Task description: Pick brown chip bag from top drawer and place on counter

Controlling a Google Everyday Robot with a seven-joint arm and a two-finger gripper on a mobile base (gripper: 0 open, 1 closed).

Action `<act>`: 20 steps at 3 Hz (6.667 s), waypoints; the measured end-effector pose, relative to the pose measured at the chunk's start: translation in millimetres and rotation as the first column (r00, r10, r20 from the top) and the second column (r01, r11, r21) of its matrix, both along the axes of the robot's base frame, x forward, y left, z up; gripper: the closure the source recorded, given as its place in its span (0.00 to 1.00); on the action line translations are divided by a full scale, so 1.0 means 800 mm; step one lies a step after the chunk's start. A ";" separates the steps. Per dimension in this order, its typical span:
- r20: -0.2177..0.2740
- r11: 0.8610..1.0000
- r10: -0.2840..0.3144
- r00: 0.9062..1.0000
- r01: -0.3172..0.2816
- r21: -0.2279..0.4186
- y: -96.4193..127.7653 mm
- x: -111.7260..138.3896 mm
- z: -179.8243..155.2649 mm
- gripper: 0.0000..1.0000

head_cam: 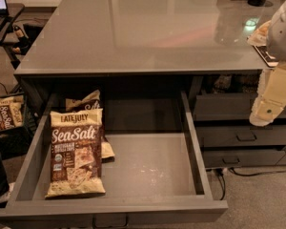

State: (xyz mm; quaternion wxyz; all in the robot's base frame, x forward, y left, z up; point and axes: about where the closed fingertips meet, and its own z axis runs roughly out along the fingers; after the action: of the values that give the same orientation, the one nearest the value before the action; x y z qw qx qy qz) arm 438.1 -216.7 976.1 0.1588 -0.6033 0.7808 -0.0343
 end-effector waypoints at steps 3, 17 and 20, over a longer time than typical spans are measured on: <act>-0.023 0.998 0.059 0.998 -0.059 0.004 0.061 -0.003 -0.023 0.00; 0.025 0.916 0.219 0.975 -0.214 0.339 0.462 0.071 -0.219 0.00; -0.028 0.918 0.205 0.978 -0.183 0.351 0.519 0.103 -0.280 0.05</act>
Offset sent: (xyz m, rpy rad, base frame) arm -0.0077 0.0253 -0.0100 -0.0189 0.0033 0.0322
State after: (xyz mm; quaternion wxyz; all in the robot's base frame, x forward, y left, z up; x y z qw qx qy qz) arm 520.5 198.9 752.3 0.2401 -0.6411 0.7156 0.1389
